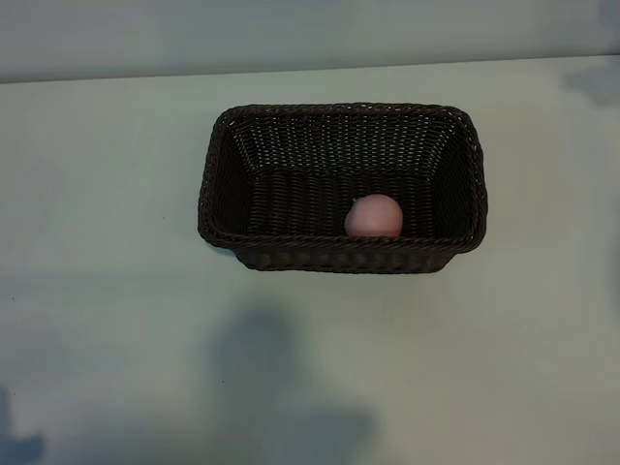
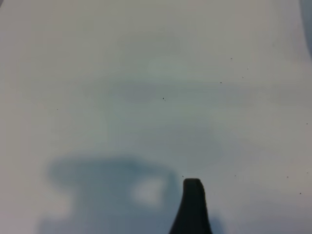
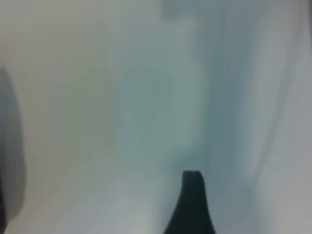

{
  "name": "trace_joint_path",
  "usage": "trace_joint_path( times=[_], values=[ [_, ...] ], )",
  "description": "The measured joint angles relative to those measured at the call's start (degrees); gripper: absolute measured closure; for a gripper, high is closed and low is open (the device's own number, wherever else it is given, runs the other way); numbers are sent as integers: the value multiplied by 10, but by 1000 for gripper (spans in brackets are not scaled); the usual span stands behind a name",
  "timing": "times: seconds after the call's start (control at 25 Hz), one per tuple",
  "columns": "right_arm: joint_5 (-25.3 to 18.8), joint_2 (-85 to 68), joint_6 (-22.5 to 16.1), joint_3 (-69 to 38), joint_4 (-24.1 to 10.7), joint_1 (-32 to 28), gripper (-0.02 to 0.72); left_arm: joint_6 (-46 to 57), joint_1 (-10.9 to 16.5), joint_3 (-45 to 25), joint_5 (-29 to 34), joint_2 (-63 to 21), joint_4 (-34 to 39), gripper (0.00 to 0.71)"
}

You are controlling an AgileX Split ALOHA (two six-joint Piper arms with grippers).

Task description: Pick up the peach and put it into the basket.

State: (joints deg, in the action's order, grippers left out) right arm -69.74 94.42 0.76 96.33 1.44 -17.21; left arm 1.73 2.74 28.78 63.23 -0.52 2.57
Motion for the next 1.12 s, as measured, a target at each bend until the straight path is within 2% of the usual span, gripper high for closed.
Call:
trace_joint_path(
  times=[0.36, 0.6, 0.72, 0.88, 1.12],
  values=[
    [-2, -314, 1, -116, 18, 2, 136, 0, 0, 0, 0, 0, 0, 114],
    [32, -545, -2, -216, 28, 65, 136, 0, 0, 0, 0, 0, 0, 114],
    [33, -630, -8, -273, 23, 75, 136, 0, 0, 0, 0, 0, 0, 114],
    [47, -722, -8, -355, -6, 75, 136, 0, 0, 0, 0, 0, 0, 114],
    [102, -826, -8, -524, -14, 90, 136, 0, 0, 0, 1, 0, 0, 114]
  ],
)
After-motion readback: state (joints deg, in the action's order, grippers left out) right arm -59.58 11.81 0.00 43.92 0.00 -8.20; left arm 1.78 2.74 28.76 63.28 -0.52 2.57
